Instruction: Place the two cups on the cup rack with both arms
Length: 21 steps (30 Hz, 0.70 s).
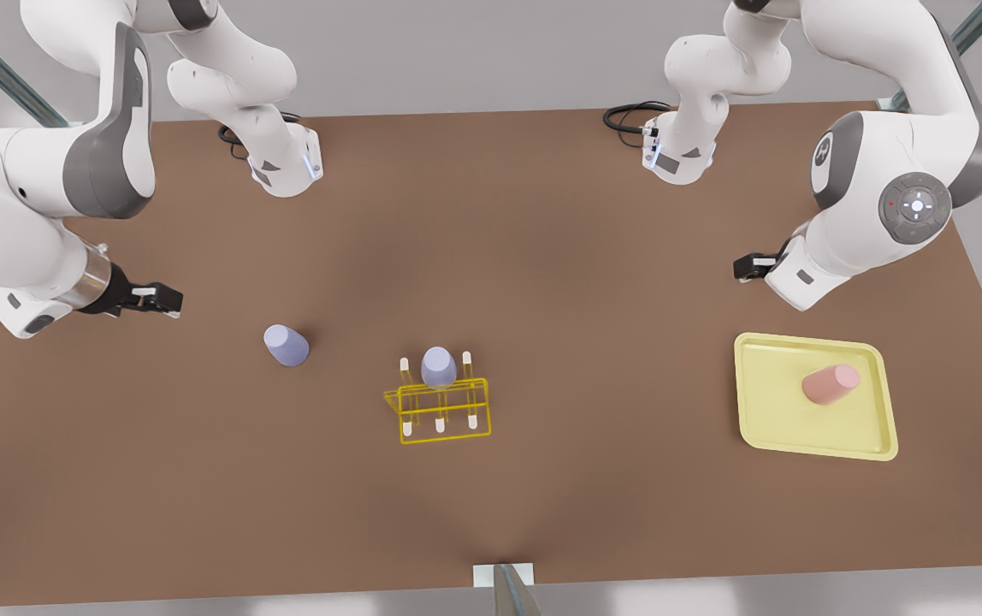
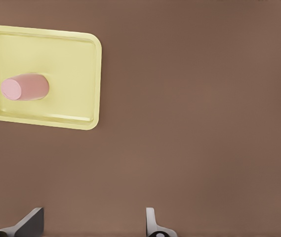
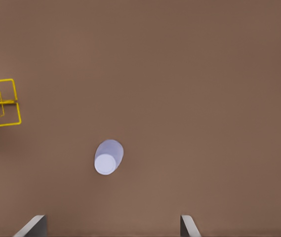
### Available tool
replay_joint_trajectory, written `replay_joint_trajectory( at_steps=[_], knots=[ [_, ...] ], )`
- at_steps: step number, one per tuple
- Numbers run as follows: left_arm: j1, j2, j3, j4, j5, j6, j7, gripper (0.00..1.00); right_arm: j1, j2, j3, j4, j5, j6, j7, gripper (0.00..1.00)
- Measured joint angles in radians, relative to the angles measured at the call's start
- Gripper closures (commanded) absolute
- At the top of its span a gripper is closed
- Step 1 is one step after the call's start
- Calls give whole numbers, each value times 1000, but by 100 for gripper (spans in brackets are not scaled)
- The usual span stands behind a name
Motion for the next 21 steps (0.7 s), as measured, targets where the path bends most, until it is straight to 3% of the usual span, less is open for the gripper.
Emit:
replay_joint_trajectory(
  at_steps=[4, 8, 12, 21],
  knots=[
    [33, 42, 5, 1, -1, 0, 2, 0, -3, 17, 1, 3, 2, -4, -1, 0],
    [227, 238, 9, 75, 31, 77, 39, 0, 70, 81, 4, -28, -9, -1, 0, 0],
    [362, 338, 11, 96, 28, 209, 106, 0, 99, 97, 6, -166, 1, 63, 13, 0],
    [414, 477, 37, 90, 14, 469, 225, 0, 102, -12, 6, -556, 68, 387, 54, 0]
  ],
)
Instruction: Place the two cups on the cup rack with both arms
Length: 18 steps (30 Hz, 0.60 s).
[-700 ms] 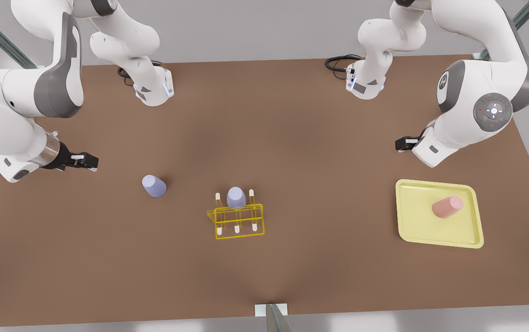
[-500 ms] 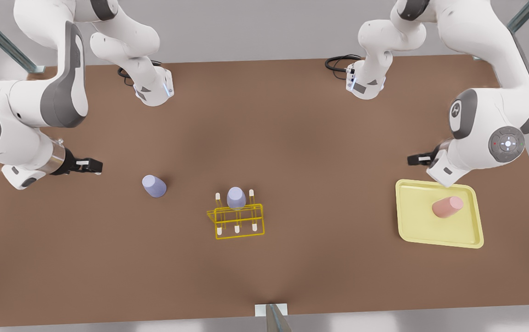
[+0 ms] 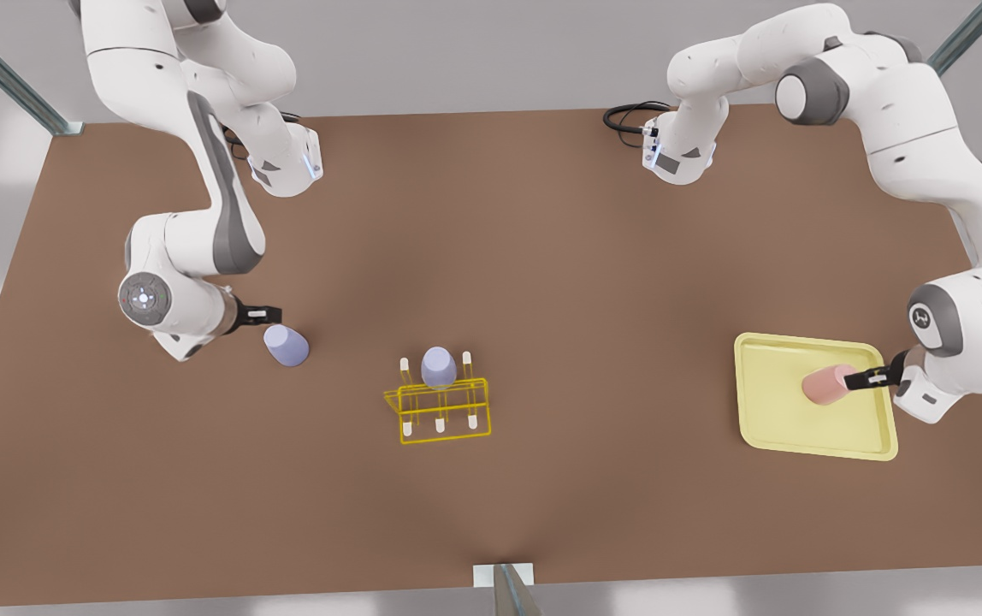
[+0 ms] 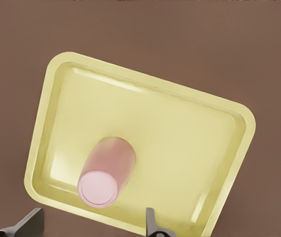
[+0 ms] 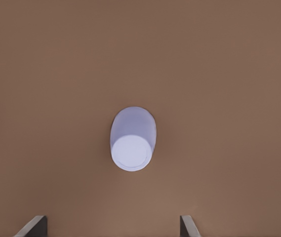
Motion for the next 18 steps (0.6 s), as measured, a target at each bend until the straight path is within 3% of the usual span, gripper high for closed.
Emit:
replay_joint_trajectory(
  at_steps=[9, 18],
  knots=[
    [37, 15, 3, -134, -5, 129, 102, 0, 19, 12, 1, -153, 16, 238, 34, 0],
    [42, 30, 3, -198, -7, 183, 176, 0, 9, 96, 1, -173, 16, 339, 49, 0]
  ],
)
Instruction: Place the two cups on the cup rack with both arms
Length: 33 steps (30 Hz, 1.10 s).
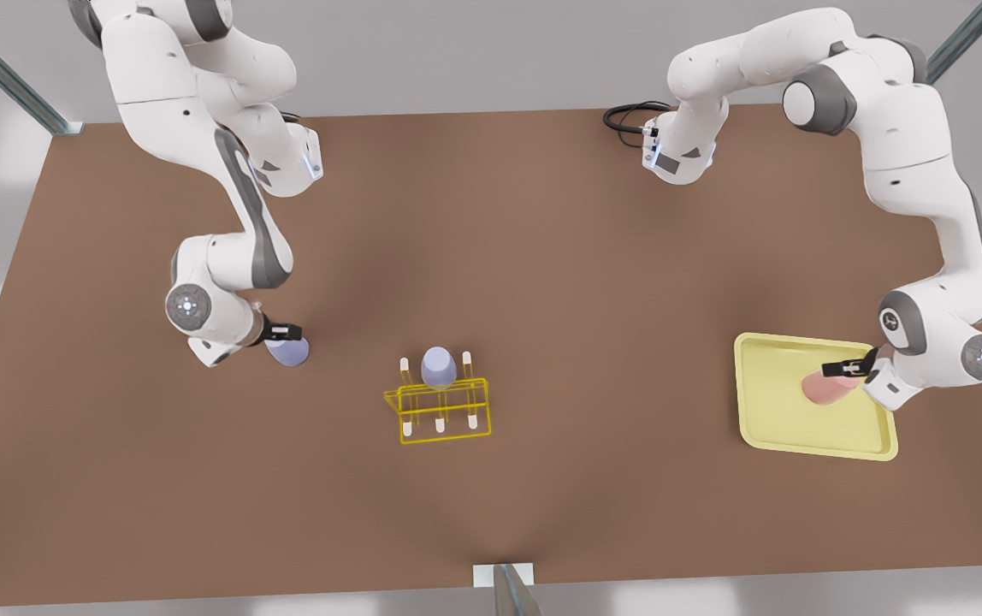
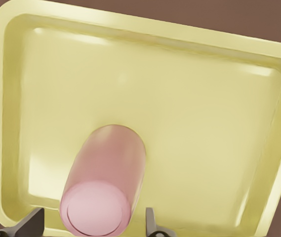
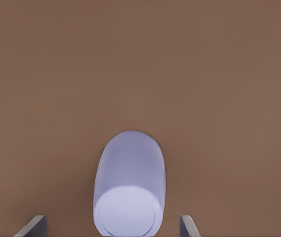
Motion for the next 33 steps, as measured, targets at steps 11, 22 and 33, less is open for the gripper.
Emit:
replay_joint_trajectory(
  at_steps=[11, 22, 33],
  knots=[
    [18, 48, 0, -7, 1, 48, 54, 0, 11, 45, 0, -43, 0, 81, -16, 0],
    [17, 45, 0, -2, 2, 57, 84, 9, 11, 52, 2, -125, -1, 203, -41, 0],
    [17, 51, -2, -2, -1, 93, 100, 12, 11, 75, 5, -127, -1, 251, -53, 0]
  ],
)
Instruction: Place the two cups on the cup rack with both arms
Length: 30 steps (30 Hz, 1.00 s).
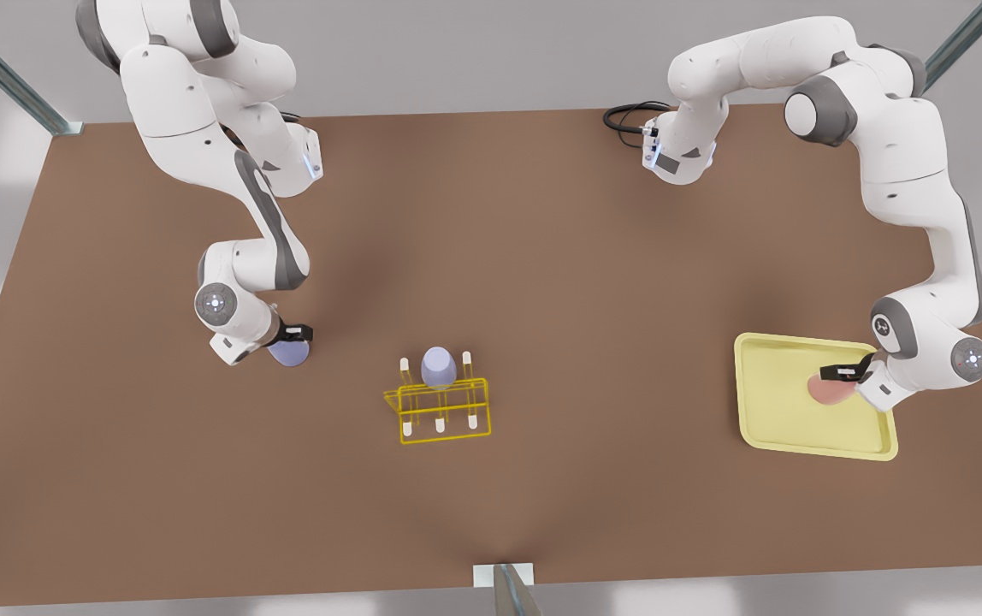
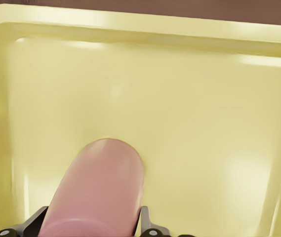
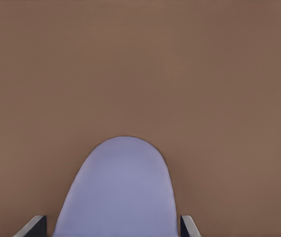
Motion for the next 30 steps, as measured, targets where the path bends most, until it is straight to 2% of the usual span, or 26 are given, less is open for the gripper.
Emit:
replay_joint_trajectory(
  at_steps=[8, 10, 14, 20, 23, 30],
  knots=[
    [0, 7, 0, 0, 1, 13, 7, 13, -1, 13, 0, 0, 0, 12, -5, 0],
    [0, 7, -1, 0, 2, 14, 7, 20, -1, 16, 0, -1, 0, 14, -6, 1],
    [-1, 3, -1, 0, 4, 15, 7, 20, 0, 19, 0, 0, -1, 17, -8, 3],
    [-7, -10, -7, 0, 4, 13, 2, 20, 0, 20, 0, 1, 2, 22, -14, 16],
    [-41, -67, -10, -3, -11, -8, -4, 20, -1, 22, 0, 5, 9, 24, -22, 24],
    [-215, -138, -33, 25, -95, -69, -58, 20, -1, 18, 0, 12, 13, 22, -37, 27]
  ],
)
